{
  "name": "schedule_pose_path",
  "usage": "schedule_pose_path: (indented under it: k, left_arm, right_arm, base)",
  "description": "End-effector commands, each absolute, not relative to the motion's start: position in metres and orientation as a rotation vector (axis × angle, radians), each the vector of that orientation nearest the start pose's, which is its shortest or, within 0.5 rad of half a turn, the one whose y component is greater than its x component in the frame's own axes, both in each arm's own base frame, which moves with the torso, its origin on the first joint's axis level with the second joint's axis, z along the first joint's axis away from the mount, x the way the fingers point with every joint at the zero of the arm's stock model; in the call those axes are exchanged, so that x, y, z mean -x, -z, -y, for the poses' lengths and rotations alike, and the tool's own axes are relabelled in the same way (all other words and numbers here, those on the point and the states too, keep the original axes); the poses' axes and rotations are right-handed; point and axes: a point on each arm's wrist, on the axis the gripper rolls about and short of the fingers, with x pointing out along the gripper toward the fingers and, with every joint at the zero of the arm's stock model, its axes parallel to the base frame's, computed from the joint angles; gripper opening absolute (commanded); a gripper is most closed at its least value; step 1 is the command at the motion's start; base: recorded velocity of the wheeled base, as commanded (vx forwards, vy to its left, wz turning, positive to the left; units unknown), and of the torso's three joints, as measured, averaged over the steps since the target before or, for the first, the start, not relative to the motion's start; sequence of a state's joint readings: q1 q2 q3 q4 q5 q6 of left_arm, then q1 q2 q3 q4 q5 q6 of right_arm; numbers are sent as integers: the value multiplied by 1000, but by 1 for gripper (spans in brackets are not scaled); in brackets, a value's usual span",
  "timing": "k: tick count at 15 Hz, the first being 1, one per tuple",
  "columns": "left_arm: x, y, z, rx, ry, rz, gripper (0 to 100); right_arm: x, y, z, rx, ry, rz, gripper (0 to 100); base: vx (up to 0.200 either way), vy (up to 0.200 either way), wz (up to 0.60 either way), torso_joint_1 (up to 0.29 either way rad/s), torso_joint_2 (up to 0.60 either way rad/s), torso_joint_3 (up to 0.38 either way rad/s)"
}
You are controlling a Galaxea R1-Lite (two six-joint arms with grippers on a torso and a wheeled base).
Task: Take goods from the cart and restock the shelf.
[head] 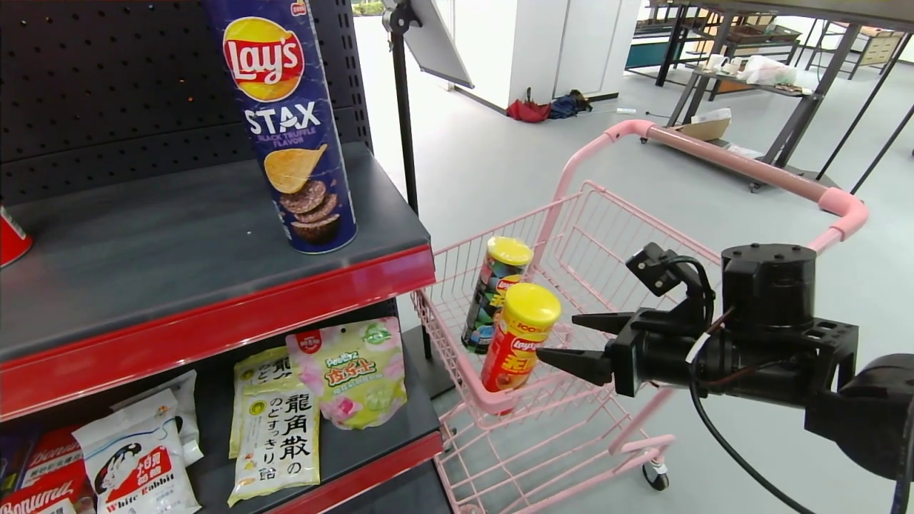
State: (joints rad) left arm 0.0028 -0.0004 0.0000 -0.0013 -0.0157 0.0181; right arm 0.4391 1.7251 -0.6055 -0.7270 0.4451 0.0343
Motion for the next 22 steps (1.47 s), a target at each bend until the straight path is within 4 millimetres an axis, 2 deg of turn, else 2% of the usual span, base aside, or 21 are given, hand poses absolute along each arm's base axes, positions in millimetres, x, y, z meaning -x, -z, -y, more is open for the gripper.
schedule_pose_path:
  k: [1, 7, 11, 13, 22]
  left_arm:
    - [23, -76, 0, -18, 12, 2, 100]
    - [23, -76, 0, -18, 12, 2, 100]
    - [23, -76, 0, -18, 12, 2, 100]
    - [23, -76, 0, -18, 12, 2, 100]
    - [23, -76, 0, -18, 12, 2, 100]
  right_arm:
    - [-260, -126, -133, -32, -863, -446, 100]
    - [-279, -111, -143, -25, -864, -470, 100]
    - [-288, -102, -156, -20, -868, -455, 100]
    - [-289, -99, -169, -13, -887, -454, 100]
    - [-316, -82, -173, -11, -845, -444, 100]
  base:
    - [0, 0, 0, 0, 0, 0]
    - [0, 0, 0, 0, 0, 0]
    - [0, 0, 0, 0, 0, 0]
    - [0, 0, 0, 0, 0, 0]
    - [0, 0, 0, 0, 0, 0]
